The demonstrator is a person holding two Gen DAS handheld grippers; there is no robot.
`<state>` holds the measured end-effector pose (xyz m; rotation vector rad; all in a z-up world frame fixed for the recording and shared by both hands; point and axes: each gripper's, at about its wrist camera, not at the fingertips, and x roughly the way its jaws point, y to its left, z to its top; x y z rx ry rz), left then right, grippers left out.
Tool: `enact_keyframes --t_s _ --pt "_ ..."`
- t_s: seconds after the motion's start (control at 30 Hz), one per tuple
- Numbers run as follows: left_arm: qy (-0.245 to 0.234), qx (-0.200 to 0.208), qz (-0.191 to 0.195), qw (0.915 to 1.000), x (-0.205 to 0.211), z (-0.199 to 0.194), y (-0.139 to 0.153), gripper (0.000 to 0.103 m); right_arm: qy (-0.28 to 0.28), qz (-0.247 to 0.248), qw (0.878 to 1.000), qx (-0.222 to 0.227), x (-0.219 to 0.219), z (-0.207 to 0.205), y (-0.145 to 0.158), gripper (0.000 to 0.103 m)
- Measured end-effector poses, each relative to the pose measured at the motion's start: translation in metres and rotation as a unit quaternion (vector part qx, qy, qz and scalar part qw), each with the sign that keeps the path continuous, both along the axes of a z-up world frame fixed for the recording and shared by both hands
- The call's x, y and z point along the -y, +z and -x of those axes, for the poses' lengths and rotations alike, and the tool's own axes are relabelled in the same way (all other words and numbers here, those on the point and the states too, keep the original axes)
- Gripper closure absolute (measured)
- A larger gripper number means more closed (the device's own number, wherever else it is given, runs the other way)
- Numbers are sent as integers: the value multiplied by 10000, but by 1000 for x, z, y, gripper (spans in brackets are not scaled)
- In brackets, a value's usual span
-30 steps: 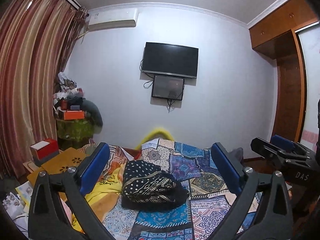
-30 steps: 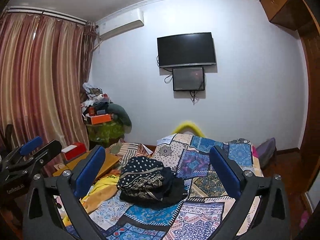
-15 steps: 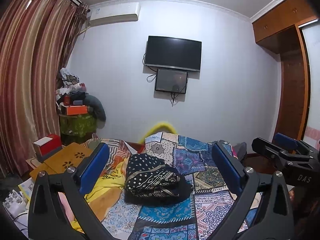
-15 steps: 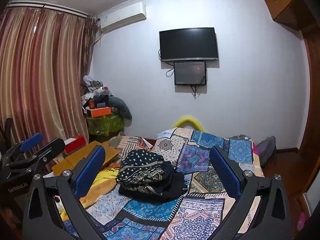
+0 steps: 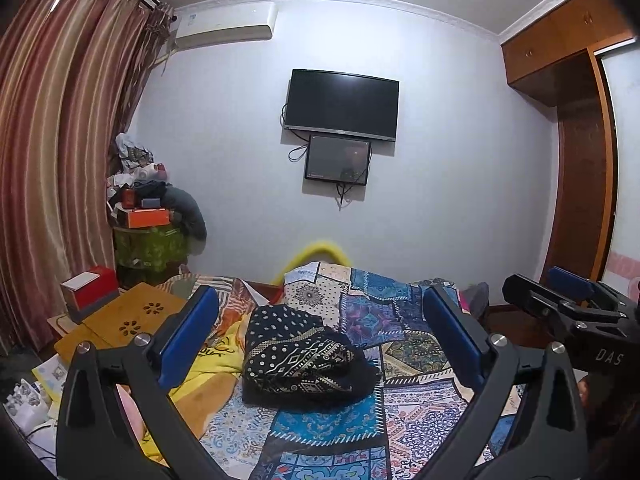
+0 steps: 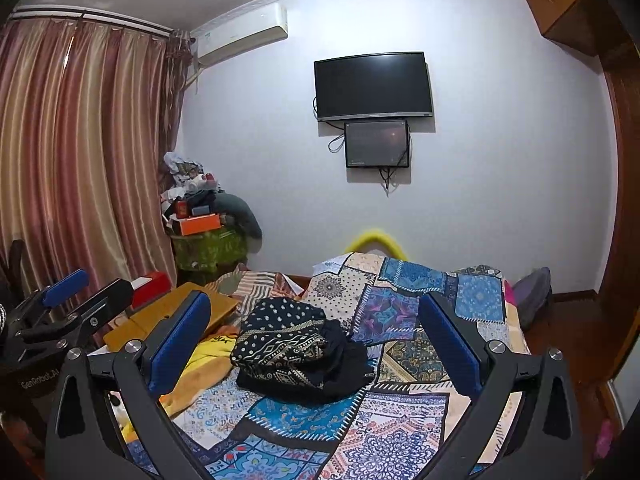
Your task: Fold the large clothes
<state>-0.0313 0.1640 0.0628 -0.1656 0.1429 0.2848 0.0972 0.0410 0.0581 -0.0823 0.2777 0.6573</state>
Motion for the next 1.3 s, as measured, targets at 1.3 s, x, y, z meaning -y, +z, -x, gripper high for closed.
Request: enact_keyframes --t_s 1.3 --pt "-177 -63 237 9995 -5 -2 -4 1 -47 -69 10000 -53 2 -2 2 0"
